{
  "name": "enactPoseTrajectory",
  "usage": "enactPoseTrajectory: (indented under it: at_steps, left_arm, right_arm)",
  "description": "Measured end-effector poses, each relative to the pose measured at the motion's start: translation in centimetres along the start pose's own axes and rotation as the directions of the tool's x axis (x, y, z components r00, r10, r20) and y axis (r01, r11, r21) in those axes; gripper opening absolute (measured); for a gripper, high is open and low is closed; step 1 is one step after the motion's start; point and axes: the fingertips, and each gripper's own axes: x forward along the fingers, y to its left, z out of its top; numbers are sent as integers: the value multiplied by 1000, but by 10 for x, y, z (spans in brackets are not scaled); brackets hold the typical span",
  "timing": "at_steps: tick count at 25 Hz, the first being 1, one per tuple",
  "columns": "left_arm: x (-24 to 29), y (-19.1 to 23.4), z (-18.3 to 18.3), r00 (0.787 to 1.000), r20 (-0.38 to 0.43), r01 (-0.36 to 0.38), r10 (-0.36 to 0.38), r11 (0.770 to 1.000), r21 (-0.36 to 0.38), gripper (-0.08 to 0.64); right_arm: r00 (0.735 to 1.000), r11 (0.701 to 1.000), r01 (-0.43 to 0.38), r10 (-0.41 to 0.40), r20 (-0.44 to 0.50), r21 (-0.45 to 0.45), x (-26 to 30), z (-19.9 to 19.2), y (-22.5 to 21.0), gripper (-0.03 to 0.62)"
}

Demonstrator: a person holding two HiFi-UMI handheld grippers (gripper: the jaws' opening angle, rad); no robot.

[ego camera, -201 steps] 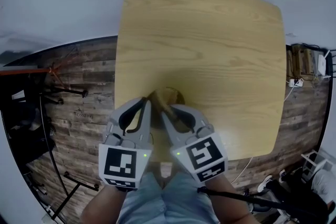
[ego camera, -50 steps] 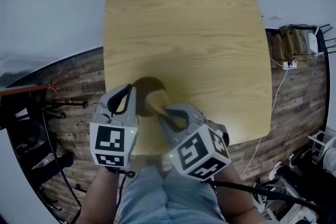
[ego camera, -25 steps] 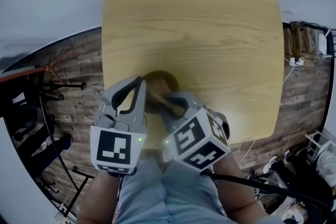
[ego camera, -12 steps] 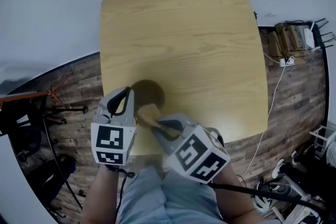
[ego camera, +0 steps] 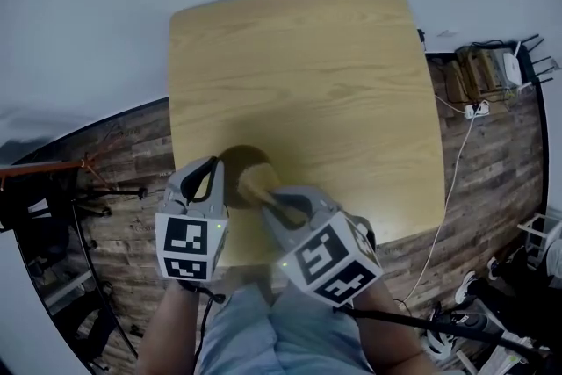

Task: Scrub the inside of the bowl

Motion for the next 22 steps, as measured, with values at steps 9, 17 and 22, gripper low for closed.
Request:
enactPoseTrajectory:
  at_steps: [9, 17, 22]
  left_arm:
    - [6, -5, 1, 999, -5, 32, -33, 999, -38, 29]
    - [9, -10, -2, 998, -10, 56, -57, 997, -61, 29]
    - [14, -6, -11, 998, -23, 58, -60, 995, -81, 32]
  right_arm:
    - [998, 999, 15, -16, -58, -31, 36, 0, -18, 44]
    - [989, 994, -69, 57, -140, -83, 69, -9, -3, 43]
    - [982, 988, -133, 121, -147, -76, 69, -12, 11, 43]
